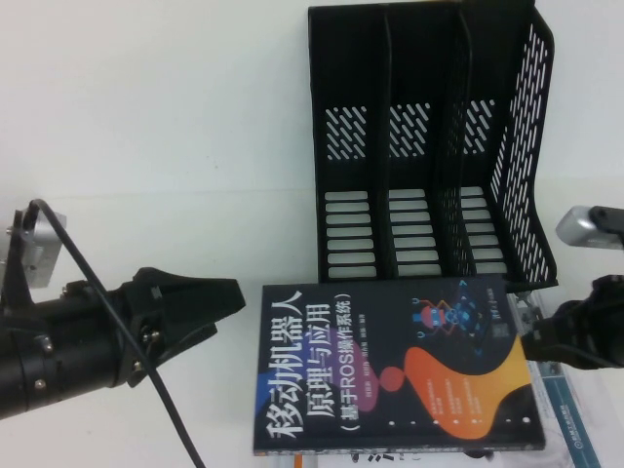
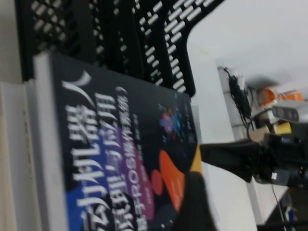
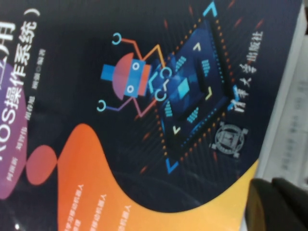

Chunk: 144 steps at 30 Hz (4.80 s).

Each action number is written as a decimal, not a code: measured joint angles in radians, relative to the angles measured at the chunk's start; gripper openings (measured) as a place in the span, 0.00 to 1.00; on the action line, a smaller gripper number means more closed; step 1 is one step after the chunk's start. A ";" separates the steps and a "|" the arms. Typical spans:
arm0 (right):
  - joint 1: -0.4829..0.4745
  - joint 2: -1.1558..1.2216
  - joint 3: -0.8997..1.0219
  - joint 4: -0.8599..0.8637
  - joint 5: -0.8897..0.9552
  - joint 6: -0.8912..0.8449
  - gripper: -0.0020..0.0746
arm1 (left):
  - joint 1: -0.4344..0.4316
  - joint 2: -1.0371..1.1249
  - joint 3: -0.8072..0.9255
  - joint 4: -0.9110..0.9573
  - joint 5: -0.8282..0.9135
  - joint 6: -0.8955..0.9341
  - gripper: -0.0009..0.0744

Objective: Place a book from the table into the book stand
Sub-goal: Push book with right arm, then pick up the book with your left arm, then place the book on the book shelf

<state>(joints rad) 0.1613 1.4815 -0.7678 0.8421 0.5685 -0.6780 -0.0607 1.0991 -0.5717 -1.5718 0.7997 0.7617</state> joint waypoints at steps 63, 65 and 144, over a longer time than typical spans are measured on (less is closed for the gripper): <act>0.095 0.000 0.000 0.084 -0.109 0.000 0.02 | 0.084 0.768 -0.076 -0.120 0.341 0.225 0.72; 0.095 0.000 0.000 0.084 -0.109 0.000 0.02 | 0.043 0.768 -0.076 -0.126 0.341 0.225 0.72; 0.103 -0.168 0.099 0.047 -0.013 0.025 0.02 | -0.087 0.598 -1.252 0.829 0.194 -0.809 0.16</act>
<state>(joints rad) 0.2645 1.3136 -0.6688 0.8895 0.5551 -0.6527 -0.1475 1.6974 -1.8239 -0.7432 0.9935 -0.0474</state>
